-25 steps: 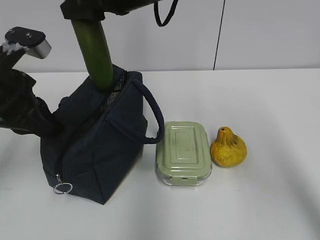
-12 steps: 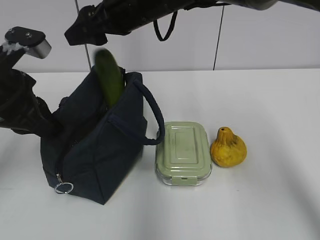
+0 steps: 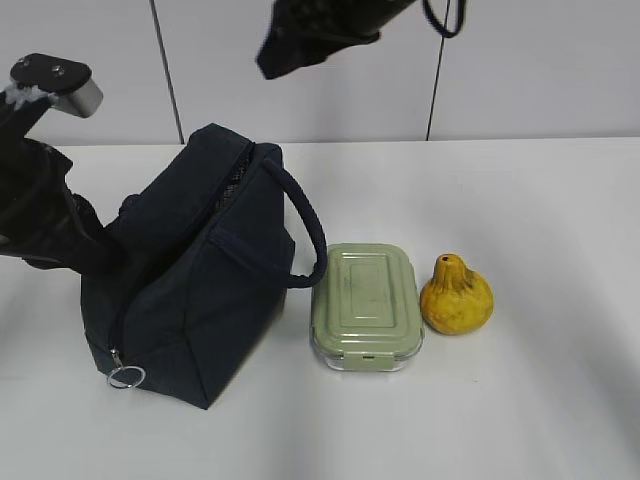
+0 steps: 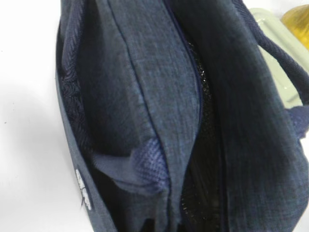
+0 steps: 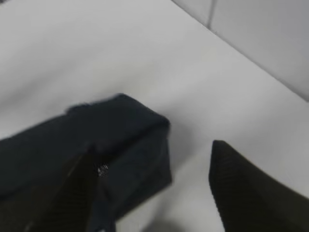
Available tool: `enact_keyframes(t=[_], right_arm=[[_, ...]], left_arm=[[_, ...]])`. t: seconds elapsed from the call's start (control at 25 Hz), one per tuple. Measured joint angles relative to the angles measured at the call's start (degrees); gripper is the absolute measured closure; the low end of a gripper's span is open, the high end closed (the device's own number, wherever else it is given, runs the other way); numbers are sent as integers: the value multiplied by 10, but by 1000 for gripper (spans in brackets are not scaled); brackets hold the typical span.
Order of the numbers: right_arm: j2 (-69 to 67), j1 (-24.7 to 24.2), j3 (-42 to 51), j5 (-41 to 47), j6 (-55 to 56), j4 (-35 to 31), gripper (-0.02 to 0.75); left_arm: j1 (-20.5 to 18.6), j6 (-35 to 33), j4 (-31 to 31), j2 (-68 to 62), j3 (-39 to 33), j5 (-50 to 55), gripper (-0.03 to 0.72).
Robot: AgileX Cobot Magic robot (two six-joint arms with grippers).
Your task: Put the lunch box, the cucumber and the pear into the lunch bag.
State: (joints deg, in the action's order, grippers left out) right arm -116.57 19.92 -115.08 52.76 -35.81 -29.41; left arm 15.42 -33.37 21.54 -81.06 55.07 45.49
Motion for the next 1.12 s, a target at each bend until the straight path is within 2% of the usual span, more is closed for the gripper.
enact_keyframes(t=[0.24,0.4,1.12], right_arm=[[3,-61,7,133,164,156,202],[3,-68,28,173,211,218,233],[3,-61,205,176,235,194,253]], left_arm=[[0,0,-1,0,0,0,685],[0,0,-1,0,0,0,685],[0,0,-2,0,0,0,685]])
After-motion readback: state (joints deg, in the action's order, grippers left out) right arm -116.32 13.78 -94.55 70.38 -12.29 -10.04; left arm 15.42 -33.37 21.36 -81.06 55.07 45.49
